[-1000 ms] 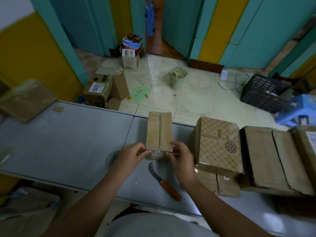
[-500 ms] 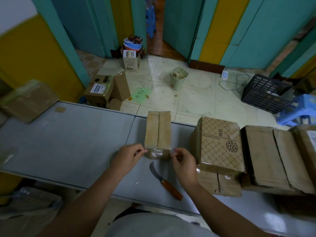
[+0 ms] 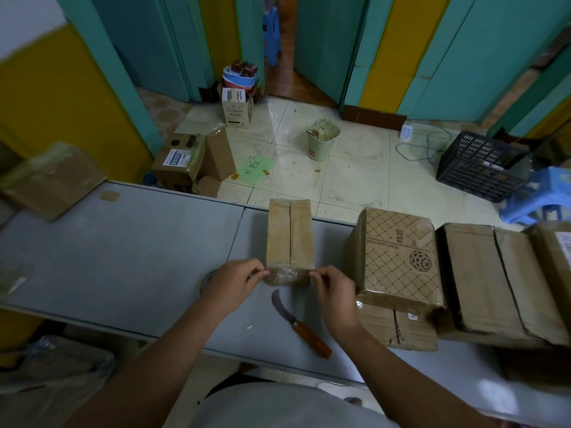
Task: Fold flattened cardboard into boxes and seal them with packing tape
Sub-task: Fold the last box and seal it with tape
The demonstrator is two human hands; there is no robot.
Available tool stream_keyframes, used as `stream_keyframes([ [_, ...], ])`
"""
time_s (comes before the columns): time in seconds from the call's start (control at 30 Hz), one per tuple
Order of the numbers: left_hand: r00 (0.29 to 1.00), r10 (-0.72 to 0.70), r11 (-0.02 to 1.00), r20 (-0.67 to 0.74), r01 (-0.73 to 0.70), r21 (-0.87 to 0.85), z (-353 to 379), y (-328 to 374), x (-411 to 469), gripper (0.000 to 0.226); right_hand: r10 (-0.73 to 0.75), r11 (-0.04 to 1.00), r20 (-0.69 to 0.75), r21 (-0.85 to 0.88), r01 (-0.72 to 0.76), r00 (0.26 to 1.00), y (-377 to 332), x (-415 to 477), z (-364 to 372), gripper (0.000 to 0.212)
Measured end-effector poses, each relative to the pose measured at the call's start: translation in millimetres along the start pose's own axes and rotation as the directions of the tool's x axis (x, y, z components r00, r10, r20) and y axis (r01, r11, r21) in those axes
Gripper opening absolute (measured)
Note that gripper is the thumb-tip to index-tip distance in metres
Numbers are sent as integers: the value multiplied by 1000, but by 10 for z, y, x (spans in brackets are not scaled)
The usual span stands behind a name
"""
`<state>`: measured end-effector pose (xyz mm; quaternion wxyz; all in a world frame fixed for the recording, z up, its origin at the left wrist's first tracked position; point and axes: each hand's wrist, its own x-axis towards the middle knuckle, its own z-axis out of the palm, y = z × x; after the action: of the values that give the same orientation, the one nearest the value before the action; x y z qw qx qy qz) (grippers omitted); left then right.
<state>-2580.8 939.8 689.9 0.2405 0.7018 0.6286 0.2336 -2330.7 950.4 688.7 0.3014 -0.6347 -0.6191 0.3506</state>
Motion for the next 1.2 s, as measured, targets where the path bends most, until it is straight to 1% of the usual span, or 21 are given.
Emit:
stream_keyframes([
  [0.13, 1000, 0, 1000, -31, 0, 6, 11, 15, -11, 15, -7, 1000, 33, 1, 7, 999, 26, -3, -10, 14],
  [0.27, 1000, -5, 1000, 25, 5, -29, -15, -2, -22, 8, -30, 999, 64, 17, 29, 997, 58, -21, -49, 13],
  [0.3, 999, -13, 999, 50, 15, -52, -24, -13, -27, 5, -28, 999, 69, 24, 27, 997, 57, -34, -44, 14],
  [0.37, 995, -40, 996, 88, 47, -77, -24, -39, -34, 11, -15, 999, 74, 51, 12, 997, 48, -64, -22, 22],
  [0.47, 996, -59, 994, 74, 65, -89, -7, -64, -42, 13, -24, 997, 55, 70, 20, 998, 52, -83, -3, 29],
  [0.6, 998, -46, 995, 42, 50, -85, 12, -68, -54, 8, -13, 998, 50, 66, 9, 999, 82, -82, -10, 25],
  [0.83, 999, -34, 997, 3, 34, -63, 10, -41, -42, 1, 50, 990, 27, 132, -53, 998, 100, -87, 45, 25],
  [1.0, 1000, -26, 998, -1, 26, -60, -13, -4, -41, 5, 45, 991, 2, 124, -45, 999, 79, -61, 40, 15],
  [1.13, 999, -36, 995, 11, 37, -96, -17, 18, -8, 8, 59, 987, -9, 152, -57, 998, 49, -1, 29, 13],
  [1.2, 999, -40, 994, 20, 42, -101, -20, 9, 7, 7, 80, 979, -7, 190, -77, 997, 47, 20, 11, 17],
])
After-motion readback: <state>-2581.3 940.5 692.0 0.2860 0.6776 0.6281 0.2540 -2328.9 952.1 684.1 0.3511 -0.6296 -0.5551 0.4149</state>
